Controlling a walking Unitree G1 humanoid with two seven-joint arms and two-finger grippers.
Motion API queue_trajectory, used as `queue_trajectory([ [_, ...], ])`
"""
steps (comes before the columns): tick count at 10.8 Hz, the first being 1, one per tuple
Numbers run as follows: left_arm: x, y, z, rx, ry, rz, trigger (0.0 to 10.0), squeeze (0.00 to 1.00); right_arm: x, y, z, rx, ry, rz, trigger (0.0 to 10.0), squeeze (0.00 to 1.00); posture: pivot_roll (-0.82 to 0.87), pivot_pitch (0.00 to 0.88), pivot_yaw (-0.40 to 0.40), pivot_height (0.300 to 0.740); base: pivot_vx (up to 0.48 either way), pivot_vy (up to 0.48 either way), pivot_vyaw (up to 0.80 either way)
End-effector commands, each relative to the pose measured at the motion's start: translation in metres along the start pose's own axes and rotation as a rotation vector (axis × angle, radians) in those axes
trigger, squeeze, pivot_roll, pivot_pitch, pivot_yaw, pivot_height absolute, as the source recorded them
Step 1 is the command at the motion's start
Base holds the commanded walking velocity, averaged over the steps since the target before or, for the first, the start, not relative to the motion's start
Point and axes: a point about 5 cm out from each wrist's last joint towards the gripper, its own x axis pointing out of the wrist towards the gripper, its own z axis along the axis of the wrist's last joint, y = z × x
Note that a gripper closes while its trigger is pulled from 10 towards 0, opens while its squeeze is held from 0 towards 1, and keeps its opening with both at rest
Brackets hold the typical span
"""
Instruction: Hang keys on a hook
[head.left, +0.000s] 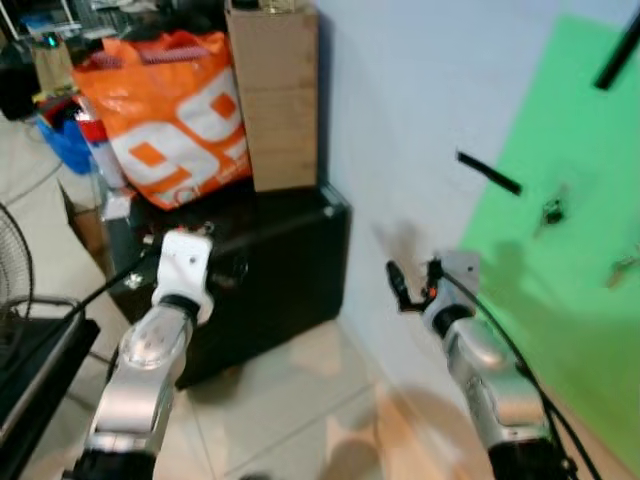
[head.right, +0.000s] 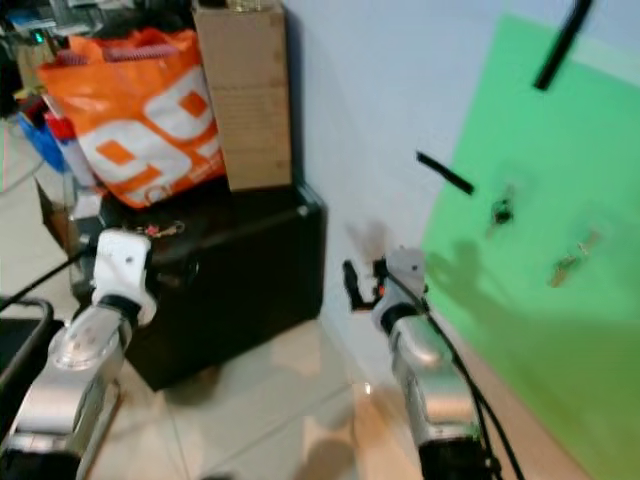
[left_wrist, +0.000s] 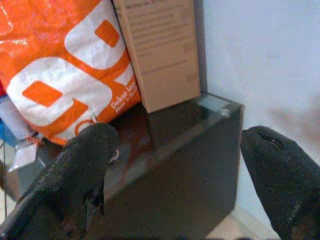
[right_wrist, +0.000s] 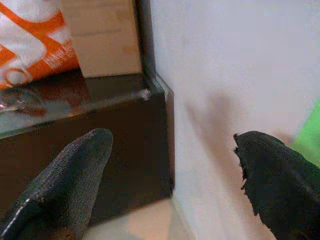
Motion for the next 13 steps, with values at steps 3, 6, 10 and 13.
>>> queue_trajectory([
  [3,0.0018,0.0014,-0.0032,0.014,0.020,0.001,10.0,0.00,0.0024,0.0039,0.0027,-0.014,-0.015,0.006,10.0,1.00,-0.04,0.000,0.008,0.740,0.275,0.000,0.00],
  [6,0.0034,0.0008,-0.0020,0.013,0.011,0.000,10.0,0.00,0.0014,0.0027,0.0006,-0.020,-0.012,-0.007,10.0,1.00,-0.04,0.000,0.007,0.740,0.306,0.000,0.00],
  [10,0.0036,-0.0018,-0.0023,0.012,0.002,-0.011,10.0,0.00,0.0010,0.0036,-0.0003,-0.037,-0.009,0.010,10.0,1.00,-0.04,0.000,-0.003,0.740,0.331,0.000,0.00],
  [13,0.0023,-0.0025,-0.0030,0.012,0.001,-0.011,10.0,0.00,0.0013,0.0058,-0.0005,-0.044,-0.008,0.025,10.0,1.00,-0.03,0.000,-0.014,0.740,0.381,0.000,0.75],
])
